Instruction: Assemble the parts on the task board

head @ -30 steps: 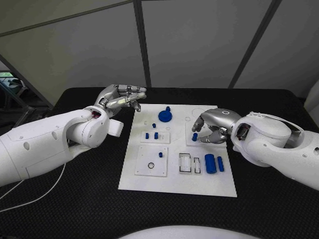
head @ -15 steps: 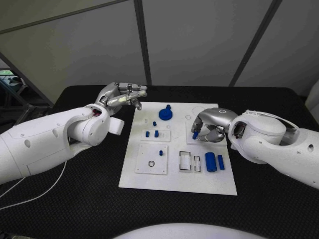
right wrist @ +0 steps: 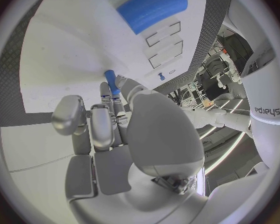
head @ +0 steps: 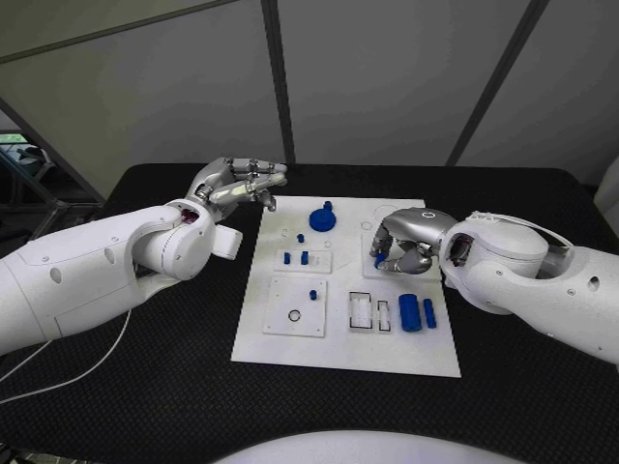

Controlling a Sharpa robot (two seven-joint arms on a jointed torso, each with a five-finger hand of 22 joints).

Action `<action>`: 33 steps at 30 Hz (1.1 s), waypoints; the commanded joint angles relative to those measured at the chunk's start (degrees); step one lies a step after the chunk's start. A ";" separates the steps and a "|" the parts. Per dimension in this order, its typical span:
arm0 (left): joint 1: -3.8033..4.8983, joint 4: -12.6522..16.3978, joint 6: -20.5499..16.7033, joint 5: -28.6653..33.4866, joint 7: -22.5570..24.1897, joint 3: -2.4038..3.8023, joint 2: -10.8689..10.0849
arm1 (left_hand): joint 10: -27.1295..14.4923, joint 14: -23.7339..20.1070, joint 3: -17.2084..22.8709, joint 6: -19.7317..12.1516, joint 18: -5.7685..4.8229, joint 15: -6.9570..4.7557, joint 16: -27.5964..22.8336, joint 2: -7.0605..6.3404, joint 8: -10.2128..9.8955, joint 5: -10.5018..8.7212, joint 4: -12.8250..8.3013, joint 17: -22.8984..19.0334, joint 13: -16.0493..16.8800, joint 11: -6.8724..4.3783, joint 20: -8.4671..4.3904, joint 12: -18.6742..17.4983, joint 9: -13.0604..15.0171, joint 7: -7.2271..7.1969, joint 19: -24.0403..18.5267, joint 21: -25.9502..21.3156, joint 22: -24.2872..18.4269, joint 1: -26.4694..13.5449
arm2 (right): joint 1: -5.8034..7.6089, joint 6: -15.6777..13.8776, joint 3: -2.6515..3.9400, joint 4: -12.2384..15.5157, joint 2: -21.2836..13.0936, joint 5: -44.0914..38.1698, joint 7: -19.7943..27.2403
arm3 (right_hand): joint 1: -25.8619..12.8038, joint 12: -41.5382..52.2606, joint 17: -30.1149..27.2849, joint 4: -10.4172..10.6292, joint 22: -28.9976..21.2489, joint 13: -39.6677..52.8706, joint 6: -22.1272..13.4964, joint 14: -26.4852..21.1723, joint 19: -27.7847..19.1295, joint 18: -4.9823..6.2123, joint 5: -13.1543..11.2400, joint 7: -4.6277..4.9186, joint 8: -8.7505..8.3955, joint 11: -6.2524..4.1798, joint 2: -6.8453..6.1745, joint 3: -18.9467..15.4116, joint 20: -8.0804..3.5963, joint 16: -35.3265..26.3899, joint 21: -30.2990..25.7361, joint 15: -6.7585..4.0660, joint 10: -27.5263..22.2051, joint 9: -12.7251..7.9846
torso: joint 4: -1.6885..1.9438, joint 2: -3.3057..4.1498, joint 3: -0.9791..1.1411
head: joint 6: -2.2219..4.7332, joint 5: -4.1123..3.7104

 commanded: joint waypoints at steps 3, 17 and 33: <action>0.08 0.04 0.71 0.10 -0.05 0.03 0.07 | -0.23 -0.33 -0.24 -0.25 -1.09 -0.08 -0.20 0.25 0.39 -0.19 -0.01 -0.09 0.09 0.01 0.06 0.29 0.00 -0.08 -0.29 -0.40 -0.09 -0.24 | 0.02 -0.17 -0.02 -0.25 0.24 -0.84 -0.49 | 0.36 -0.33 0.19 -0.20 1.22 0.22 1.79 1.94 0.81 -0.45 -0.55 0.01 0.77 -0.10 0.98 0.93 -0.19 0.33 0.95 -0.46 1.64 0.31 | 0.03 -0.01 -0.03 | -0.16 0.00; 0.04 0.09 0.82 0.10 -0.27 0.03 -0.06 | -0.32 -0.30 -0.29 -0.30 -1.08 -0.08 -0.16 0.35 0.44 -0.17 -0.01 -0.11 0.11 0.01 0.07 0.38 0.01 -0.07 -0.27 -0.43 -0.12 -0.21 | -0.04 -8.08 0.00 3.30 -1.34 -0.85 0.03 | 1.83 -1.05 0.18 -1.56 6.67 1.01 4.80 1.98 3.07 -1.49 -1.99 -0.51 1.94 -0.87 2.39 3.85 -0.92 0.42 4.64 -1.13 5.10 0.96 | -0.11 -0.09 0.02 | -0.38 0.45; -0.02 -0.14 0.85 0.10 -0.18 0.03 0.18 | -0.38 -0.28 -0.32 -0.35 -1.07 -0.08 -0.13 0.40 0.46 -0.16 -0.02 -0.13 0.12 0.01 0.07 0.44 0.01 -0.07 -0.24 -0.45 -0.13 -0.18 | 0.01 -13.27 0.18 11.19 -1.99 2.99 3.19 | 1.90 -1.76 0.65 -2.20 7.25 1.16 4.75 2.07 3.19 -1.58 -1.24 -0.38 1.74 -0.78 1.86 4.56 -0.96 0.70 5.08 -1.06 5.34 0.95 | 0.09 -0.02 -0.09 | -0.66 1.18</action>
